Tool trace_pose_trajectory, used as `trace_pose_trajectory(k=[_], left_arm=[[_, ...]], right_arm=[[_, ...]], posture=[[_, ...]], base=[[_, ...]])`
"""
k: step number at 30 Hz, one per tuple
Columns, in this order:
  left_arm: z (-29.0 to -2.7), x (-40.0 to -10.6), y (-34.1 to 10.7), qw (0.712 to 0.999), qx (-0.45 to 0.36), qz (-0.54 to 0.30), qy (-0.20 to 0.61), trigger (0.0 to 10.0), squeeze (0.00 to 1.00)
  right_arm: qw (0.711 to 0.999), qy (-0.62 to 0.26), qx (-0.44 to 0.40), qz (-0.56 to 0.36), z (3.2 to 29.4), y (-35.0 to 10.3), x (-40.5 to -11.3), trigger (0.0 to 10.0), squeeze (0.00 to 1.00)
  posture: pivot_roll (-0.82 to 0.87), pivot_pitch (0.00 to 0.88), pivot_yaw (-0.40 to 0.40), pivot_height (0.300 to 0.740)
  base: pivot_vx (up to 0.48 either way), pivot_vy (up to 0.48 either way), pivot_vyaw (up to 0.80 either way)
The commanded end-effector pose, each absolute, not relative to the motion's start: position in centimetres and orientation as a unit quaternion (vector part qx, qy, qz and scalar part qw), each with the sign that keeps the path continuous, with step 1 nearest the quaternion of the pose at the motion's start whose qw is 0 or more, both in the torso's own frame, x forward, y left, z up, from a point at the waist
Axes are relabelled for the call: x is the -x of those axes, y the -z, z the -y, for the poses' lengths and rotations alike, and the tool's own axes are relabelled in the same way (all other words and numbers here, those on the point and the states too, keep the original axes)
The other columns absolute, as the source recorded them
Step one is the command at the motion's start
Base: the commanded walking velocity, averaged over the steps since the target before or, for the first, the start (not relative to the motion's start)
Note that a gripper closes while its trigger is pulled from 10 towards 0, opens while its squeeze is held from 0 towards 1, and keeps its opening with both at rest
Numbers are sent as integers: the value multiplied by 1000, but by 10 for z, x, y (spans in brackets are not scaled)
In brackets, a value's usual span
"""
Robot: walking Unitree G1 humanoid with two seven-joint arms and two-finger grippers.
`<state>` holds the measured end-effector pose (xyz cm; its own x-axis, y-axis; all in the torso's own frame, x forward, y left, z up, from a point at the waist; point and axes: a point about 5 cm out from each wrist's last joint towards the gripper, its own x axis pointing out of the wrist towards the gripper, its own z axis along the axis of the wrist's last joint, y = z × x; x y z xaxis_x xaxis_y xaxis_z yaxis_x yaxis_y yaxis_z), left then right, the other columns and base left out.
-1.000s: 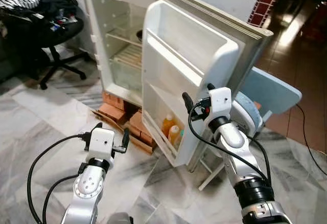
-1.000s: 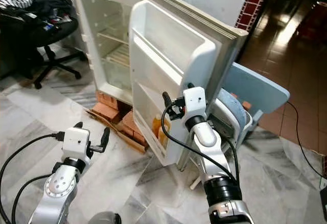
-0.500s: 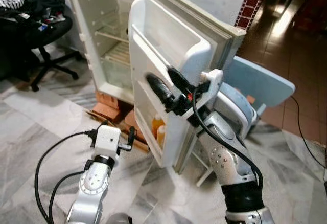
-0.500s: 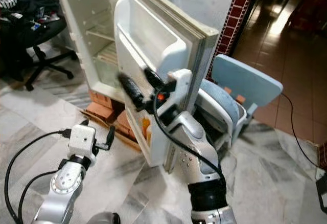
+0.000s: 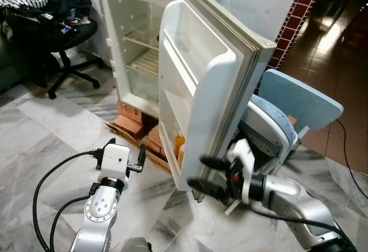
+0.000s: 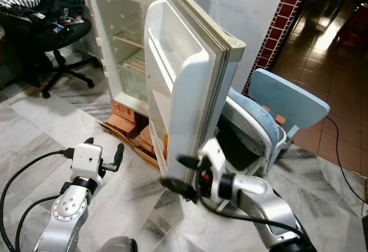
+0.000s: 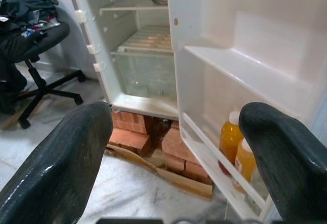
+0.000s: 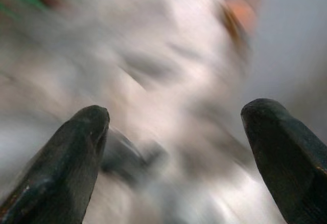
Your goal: Restocking fridge
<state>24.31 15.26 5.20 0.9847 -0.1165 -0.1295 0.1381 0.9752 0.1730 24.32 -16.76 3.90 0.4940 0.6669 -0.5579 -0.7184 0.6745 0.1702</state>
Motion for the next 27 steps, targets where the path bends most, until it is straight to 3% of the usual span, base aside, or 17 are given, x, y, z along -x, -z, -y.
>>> trace_pose_trajectory(k=[1,3,7,13,18,20,21,22,23,24,27], left_arm=[[-152,-245,-51,991,-97,-63,68,10000,0],[-152,-245,-51,991,-98,-63,68,10000,0],[-152,-246,-50,990,-103,-67,71,10000,0],[-153,-246,-48,989,-106,-72,69,10000,0],[-150,-246,-47,989,-106,-74,73,10000,0],[-150,-247,-47,989,-107,-74,75,10000,0],[-151,-247,-47,989,-107,-75,75,10000,0],[-151,-247,-47,989,-107,-75,75,10000,0],[-151,-247,-47,988,-108,-75,76,10000,0],[-151,-248,-47,988,-108,-75,76,10000,0],[-151,-248,-47,988,-108,-75,76,10000,0]], right_arm=[[882,-332,132,-308,189,-38,-260,10000,0],[887,-308,148,-310,196,-37,-264,10000,0],[928,-182,165,-280,216,-45,-292,10000,0],[955,-97,199,-199,221,-70,-321,10000,0],[984,-142,49,-97,187,-100,-338,10000,0],[960,-273,-48,-40,151,-119,-328,10000,0],[925,-377,-54,-14,130,-128,-311,10000,0],[925,-377,-54,-14,130,-128,-311,10000,0],[899,-433,-70,-7,118,-131,-297,10000,0],[890,-449,-78,-7,115,-132,-292,10000,0],[880,-466,-92,-7,111,-133,-287,10000,0]], posture=[[59,0,-63,740],[61,0,-62,740],[68,0,-63,740],[71,0,-63,740],[72,0,-60,740],[72,0,-60,740],[72,0,-59,740],[72,0,-59,740],[71,0,-59,740],[70,0,-58,740],[72,0,-60,740]], base=[[0,0,0],[0,0,0],[0,0,0],[0,0,0],[0,0,0],[0,0,0],[0,0,0],[0,0,0],[0,0,0],[0,0,0],[0,0,0]])
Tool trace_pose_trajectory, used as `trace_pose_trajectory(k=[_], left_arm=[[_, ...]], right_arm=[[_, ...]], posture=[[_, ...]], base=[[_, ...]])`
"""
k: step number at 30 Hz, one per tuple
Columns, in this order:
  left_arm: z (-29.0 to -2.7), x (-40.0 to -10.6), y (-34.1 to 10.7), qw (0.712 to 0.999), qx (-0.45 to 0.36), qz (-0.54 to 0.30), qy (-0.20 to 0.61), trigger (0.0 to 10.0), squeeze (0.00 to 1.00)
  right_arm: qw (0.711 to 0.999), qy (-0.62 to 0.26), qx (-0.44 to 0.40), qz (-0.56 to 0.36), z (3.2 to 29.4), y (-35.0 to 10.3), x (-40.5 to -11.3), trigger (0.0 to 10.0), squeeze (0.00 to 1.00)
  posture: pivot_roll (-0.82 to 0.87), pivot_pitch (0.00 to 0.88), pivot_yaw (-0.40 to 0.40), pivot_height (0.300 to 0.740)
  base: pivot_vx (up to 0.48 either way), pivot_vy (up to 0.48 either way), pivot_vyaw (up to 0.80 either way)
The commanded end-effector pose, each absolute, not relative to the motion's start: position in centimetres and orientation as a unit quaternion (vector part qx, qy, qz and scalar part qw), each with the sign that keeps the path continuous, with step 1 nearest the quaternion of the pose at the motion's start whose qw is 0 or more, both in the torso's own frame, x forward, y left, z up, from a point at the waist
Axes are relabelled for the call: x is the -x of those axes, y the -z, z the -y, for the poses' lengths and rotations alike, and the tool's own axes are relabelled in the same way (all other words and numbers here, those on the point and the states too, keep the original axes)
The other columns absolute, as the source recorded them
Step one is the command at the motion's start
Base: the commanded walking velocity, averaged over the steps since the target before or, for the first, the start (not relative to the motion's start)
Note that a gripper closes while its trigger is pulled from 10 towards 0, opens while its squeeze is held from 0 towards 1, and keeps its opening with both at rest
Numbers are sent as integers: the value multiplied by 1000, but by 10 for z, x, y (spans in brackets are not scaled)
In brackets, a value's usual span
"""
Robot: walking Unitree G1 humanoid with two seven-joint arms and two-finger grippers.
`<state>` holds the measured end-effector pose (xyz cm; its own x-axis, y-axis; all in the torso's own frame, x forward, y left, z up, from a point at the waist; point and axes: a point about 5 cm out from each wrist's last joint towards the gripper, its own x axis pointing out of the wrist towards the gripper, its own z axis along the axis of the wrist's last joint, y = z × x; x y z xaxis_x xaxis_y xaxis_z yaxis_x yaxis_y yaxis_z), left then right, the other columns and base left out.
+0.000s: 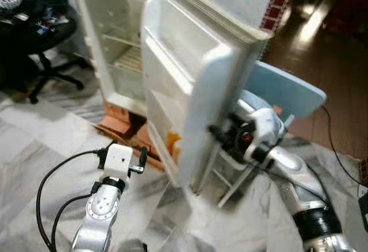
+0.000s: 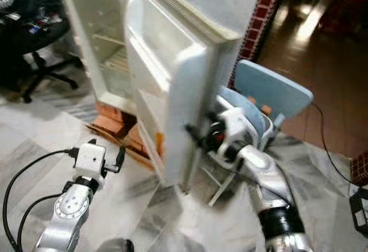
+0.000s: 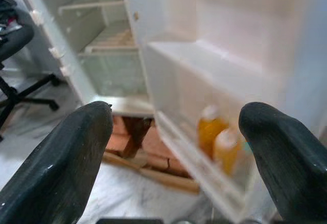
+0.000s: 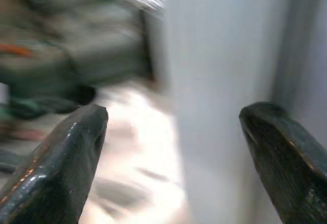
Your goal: Restocking fridge
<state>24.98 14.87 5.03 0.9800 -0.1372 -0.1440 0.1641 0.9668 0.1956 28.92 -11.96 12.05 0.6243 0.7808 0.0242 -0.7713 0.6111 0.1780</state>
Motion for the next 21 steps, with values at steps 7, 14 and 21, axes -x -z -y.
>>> trace_pose_trajectory(k=[7,14,21], left_arm=[[-149,-247,-46,988,-107,-76,80,10000,0],[-148,-248,-46,988,-105,-75,81,10000,0],[-149,-251,-47,990,-95,-80,72,10000,0]], right_arm=[[872,-475,-107,-39,114,-116,-275,10000,0],[868,-480,-93,-87,120,-97,-263,10000,0],[896,-430,-66,-88,120,-88,-270,10000,0]], posture=[[67,0,-59,740],[65,0,-58,740],[62,0,-56,740]], base=[[0,0,0],[0,0,0],[0,0,0]])
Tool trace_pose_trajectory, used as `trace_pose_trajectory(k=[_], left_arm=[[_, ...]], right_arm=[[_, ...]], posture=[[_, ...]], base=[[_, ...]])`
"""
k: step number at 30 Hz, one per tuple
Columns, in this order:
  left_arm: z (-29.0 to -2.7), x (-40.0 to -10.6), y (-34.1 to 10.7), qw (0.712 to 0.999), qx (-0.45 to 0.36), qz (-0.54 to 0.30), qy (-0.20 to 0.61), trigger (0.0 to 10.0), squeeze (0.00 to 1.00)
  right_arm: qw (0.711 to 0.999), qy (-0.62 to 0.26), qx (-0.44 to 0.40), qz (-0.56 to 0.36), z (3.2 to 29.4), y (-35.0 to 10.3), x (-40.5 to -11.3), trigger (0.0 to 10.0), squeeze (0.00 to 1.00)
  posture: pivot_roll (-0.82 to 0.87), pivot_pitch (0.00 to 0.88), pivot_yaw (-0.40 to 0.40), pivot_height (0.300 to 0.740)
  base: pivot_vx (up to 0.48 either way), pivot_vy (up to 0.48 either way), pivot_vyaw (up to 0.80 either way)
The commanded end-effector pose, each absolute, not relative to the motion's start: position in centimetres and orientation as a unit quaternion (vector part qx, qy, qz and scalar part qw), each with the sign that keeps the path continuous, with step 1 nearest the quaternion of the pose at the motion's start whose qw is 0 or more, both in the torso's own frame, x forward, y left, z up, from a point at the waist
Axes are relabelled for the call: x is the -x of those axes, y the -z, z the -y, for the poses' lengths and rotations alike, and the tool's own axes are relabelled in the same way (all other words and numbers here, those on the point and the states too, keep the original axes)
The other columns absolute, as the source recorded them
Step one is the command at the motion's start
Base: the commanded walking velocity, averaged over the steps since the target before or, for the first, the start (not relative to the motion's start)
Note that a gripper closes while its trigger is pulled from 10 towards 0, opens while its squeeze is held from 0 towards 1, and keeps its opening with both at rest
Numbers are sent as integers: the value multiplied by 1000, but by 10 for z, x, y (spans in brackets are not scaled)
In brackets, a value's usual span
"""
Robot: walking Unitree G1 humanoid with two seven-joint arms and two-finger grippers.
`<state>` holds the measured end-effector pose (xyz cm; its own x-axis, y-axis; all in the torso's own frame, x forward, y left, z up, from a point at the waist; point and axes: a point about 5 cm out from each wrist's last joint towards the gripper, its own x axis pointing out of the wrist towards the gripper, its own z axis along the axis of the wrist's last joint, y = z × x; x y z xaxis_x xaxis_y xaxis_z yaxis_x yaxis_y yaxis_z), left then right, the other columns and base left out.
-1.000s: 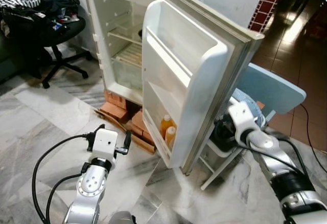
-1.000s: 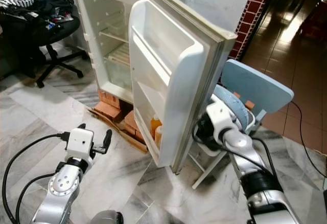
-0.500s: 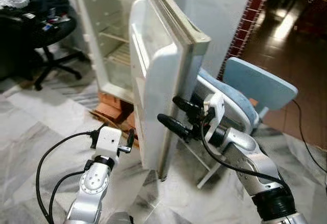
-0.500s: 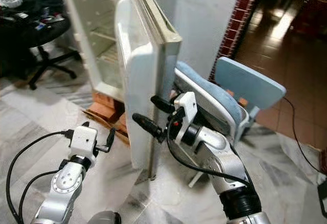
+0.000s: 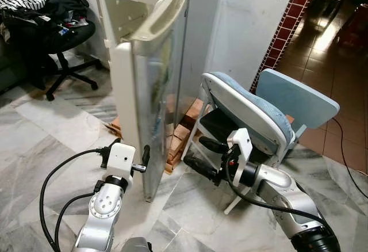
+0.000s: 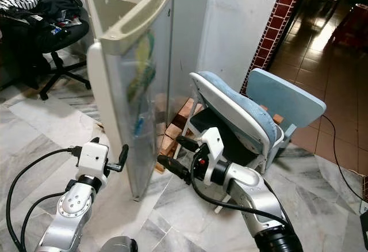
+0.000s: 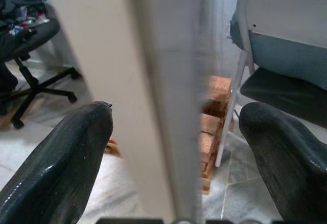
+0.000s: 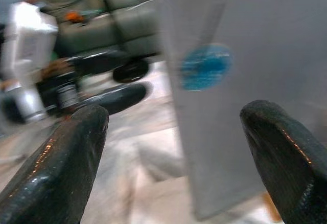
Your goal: Restocking fridge
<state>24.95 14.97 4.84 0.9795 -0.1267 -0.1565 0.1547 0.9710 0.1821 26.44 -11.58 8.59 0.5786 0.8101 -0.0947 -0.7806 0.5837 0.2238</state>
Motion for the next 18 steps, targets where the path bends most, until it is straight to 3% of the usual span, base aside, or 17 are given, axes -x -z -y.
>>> trace_pose_trajectory(k=[1,8,12,16,18], left_arm=[[-150,-252,-48,990,-96,-78,69,10000,0],[-153,-259,-65,992,-99,-53,51,10000,0],[-155,-261,-65,993,-95,-49,47,10000,0],[-157,-264,-73,995,-93,-22,38,10000,0],[-157,-266,-76,995,-91,-19,35,10000,0]], right_arm=[[918,-387,-52,-72,123,-89,-277,10000,0],[955,-294,-45,-15,133,-101,-283,10000,0],[983,-179,-36,9,150,-103,-293,10000,0],[989,-93,-111,6,167,-99,-296,10000,0],[991,-87,-106,1,168,-97,-295,10000,0]], posture=[[62,0,-57,740],[64,0,-37,740],[46,0,-40,740],[42,0,-36,740],[42,0,-38,740]], base=[[0,319,0],[0,0,0],[0,478,0],[0,478,0],[0,480,0]])
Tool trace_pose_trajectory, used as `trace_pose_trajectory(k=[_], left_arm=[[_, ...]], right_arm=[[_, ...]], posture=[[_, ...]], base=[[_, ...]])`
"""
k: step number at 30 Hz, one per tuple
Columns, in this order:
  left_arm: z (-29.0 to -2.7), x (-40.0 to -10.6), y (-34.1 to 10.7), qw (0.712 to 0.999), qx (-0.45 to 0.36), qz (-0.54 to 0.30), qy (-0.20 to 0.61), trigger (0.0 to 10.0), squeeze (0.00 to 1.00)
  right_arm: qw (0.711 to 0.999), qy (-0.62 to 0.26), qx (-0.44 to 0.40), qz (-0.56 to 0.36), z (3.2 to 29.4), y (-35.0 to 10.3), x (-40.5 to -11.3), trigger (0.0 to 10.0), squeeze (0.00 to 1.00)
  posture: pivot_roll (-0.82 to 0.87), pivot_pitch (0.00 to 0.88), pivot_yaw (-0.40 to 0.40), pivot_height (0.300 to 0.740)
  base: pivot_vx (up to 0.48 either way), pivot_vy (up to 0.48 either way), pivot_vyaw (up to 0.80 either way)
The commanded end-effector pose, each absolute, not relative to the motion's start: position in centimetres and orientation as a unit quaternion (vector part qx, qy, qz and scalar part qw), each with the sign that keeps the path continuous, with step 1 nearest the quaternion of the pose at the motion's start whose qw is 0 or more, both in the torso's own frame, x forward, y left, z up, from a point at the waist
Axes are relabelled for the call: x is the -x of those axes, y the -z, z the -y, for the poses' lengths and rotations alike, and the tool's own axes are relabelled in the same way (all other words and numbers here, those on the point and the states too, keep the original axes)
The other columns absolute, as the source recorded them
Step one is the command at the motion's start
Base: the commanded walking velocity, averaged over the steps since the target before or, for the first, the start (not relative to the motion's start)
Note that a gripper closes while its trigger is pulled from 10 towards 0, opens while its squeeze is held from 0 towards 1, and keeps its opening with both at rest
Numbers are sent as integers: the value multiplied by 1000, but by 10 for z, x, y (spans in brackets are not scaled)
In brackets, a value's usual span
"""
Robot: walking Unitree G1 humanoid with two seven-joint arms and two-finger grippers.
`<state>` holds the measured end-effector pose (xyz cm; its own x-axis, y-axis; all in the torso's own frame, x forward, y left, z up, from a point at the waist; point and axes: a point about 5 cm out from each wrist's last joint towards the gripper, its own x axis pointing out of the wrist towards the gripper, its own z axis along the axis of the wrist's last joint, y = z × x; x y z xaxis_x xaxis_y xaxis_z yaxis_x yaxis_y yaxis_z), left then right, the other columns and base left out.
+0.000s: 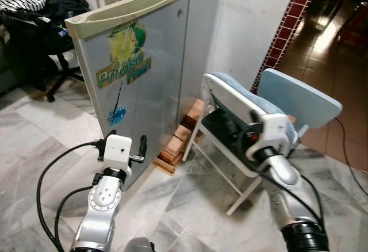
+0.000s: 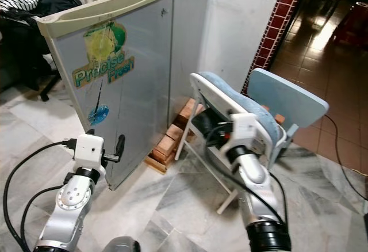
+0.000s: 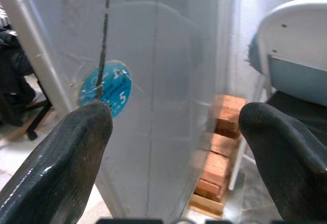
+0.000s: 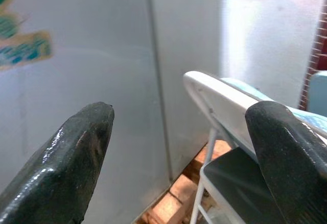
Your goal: Restocking fridge
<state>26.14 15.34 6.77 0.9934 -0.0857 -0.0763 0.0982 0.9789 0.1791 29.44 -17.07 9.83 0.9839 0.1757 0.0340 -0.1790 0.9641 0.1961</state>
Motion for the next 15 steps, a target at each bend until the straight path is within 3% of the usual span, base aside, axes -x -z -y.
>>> trace_pose_trajectory(k=[1,6,12,15], left_arm=[[-158,-267,-78,995,-90,-17,32,10000,0],[-161,-267,-77,996,-87,-18,19,10000,0],[-160,-269,-78,996,-86,-11,21,10000,0],[-161,-271,-79,996,-87,-10,20,10000,0]], right_arm=[[992,-84,-91,-6,168,-94,-293,10000,0],[994,-72,-88,-8,169,-89,-290,10000,0],[999,7,-1,-40,177,-80,-298,10000,0],[999,-2,-16,-44,175,-79,-299,10000,0]], posture=[[39,0,-38,740],[39,0,-39,740],[40,0,-32,740],[39,0,-32,740]], base=[[0,480,0],[0,480,0],[0,480,0],[0,480,0]])
